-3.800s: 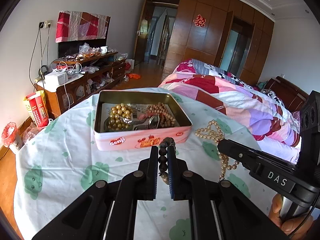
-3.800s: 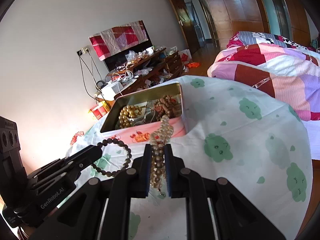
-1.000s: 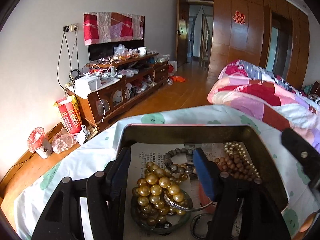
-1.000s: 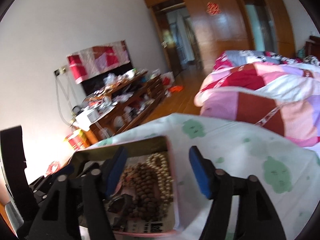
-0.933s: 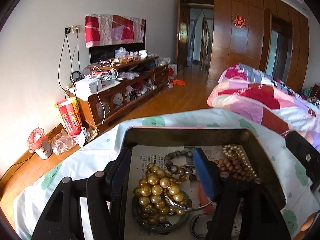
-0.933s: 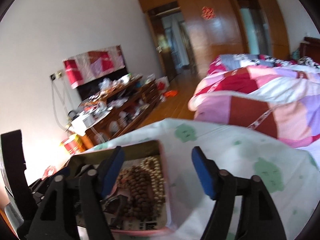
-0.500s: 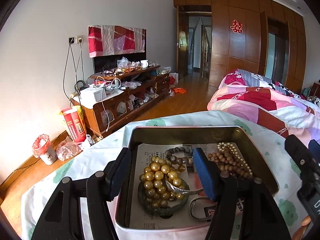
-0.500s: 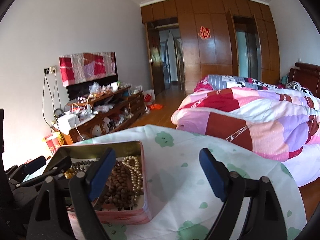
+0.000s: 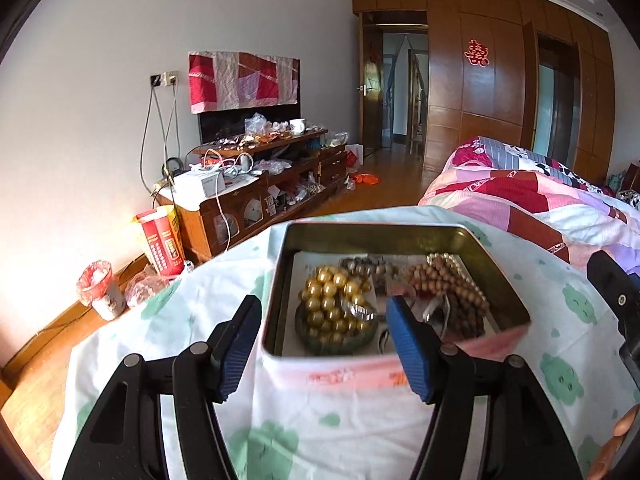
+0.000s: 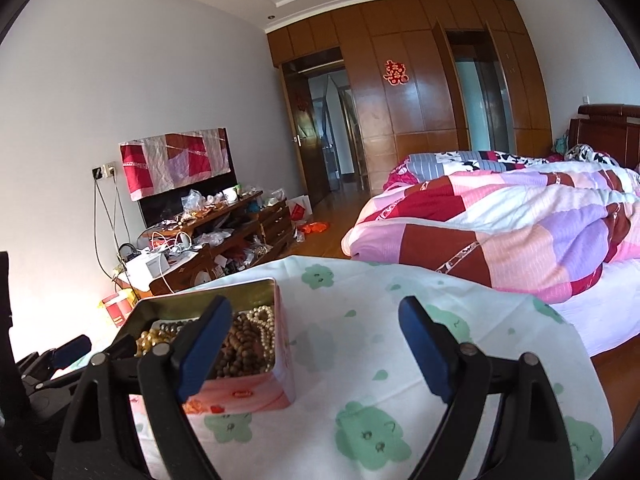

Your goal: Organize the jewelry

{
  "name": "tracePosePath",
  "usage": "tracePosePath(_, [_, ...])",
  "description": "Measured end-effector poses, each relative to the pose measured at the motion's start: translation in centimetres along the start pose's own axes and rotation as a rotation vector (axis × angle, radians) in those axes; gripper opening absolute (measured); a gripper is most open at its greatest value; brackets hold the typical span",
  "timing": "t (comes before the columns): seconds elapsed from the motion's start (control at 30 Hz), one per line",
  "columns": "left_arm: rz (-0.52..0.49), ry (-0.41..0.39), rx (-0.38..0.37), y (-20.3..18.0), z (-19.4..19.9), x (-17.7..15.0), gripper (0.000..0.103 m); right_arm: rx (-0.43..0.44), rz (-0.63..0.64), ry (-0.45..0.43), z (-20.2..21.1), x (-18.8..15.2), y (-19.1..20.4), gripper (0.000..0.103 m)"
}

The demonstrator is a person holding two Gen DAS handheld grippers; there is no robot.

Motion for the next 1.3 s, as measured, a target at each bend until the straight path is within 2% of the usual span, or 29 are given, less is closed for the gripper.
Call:
tracePosePath(0.3, [0.039,-0.010,0.011,0.6,2.6,-1.4,0.065,0.005,0.019,-0.001,2.4,-1.1,0.3,0.092])
tracePosePath(0.5, [0.049,-0.092,0.034,1.0,5.0,-1.1,0.067,0.013,-0.009,-0.072,4.6,-0.4,0.0,0.097])
tracePosePath(0.8, [-0.001,-0.148,0.047,0.0,6.1,-0.5,0.070,0.013,0.050,-0.103,4.8,-0.2,1.4,0.099])
tracePosePath(1.3, [0.005,-0.163,0.052,0.2,6.7,-1.0,0.070,0.017,0.105,-0.149,5.6,-0.2,2.3,0.103])
Point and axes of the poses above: each gripper's, at about its wrist camera, not at the fingertips, and z roughly against the way its jaws point, y to its left, x to its top, the point moved 10 cm from there along -z, roughly the way its jaws point, and after that the axes turned 6 degrees about -z, right-handed, at the moved point
